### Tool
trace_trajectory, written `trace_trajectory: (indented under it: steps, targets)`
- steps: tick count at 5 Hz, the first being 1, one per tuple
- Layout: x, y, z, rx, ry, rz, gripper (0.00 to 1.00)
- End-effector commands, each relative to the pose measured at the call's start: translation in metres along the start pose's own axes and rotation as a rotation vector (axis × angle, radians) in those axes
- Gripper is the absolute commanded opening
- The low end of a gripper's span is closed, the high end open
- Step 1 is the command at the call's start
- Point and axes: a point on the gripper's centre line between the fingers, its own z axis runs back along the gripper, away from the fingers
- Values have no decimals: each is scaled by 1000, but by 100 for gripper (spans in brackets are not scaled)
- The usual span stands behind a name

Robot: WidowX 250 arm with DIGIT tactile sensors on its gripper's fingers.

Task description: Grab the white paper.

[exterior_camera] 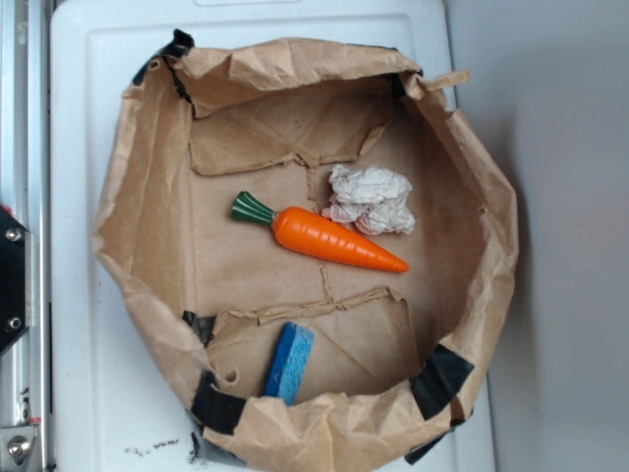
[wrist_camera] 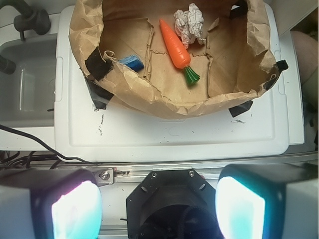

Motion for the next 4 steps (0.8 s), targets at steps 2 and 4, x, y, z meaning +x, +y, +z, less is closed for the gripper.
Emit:
trace_trajectory:
  steps: [2,4]
  targets:
    - [0,0,0,0,0,0,100]
    - [87,16,-14,30,-19,67,100]
